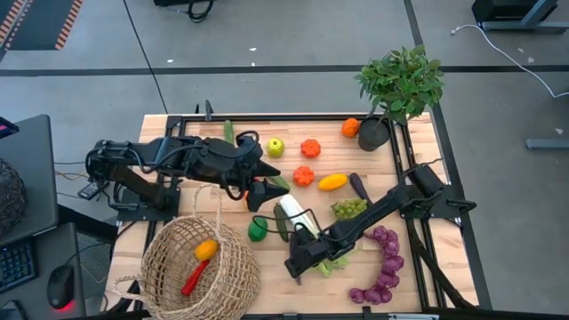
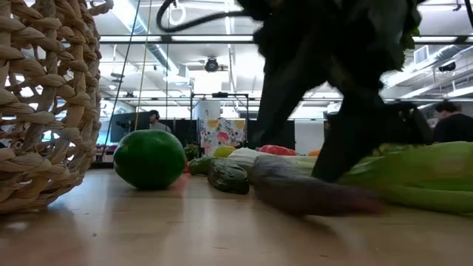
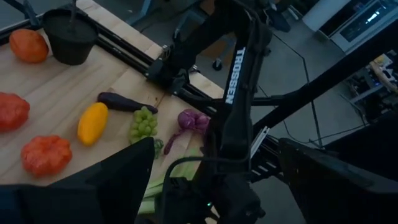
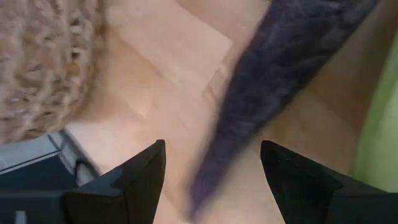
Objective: Build produce basket
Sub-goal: Put the bottom eggplant into the basket
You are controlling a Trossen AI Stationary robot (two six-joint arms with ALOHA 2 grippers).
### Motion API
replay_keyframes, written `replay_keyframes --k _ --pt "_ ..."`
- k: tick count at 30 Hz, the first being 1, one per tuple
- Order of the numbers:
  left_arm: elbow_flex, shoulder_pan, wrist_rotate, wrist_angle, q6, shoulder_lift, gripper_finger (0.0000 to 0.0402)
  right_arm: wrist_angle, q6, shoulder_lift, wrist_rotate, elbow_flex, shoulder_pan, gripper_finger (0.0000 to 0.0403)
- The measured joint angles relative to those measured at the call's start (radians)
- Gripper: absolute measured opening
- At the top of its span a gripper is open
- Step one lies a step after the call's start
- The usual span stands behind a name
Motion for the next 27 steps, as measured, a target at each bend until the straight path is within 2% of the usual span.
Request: replay_keyframes --k 4,11,15,21,27 --pt "0.0 -0.017 -0.018 0.0 -0.004 0.0 0.0347 0.019 -0.001 0.03 -0.001 0.002 0.0 0.0256" --pt "0.0 -0.046 -0.018 0.0 -0.013 0.0 0.0347 -0.004 -0.021 0.031 0.027 0.002 -0.008 0.0213" --pt "0.0 -0.045 -0.018 0.0 -0.031 0.0 0.0347 0.002 -0.022 0.027 0.004 0.001 -0.034 0.0196" --pt "0.0 -0.045 -0.018 0.001 -0.048 0.0 0.0347 0.009 -0.021 0.017 -0.048 -0.001 -0.062 0.0193" --pt "0.0 -0.045 -0.018 0.007 -0.048 0.0 0.0347 -0.013 -0.011 0.0 -0.049 -0.001 -0.088 0.0193"
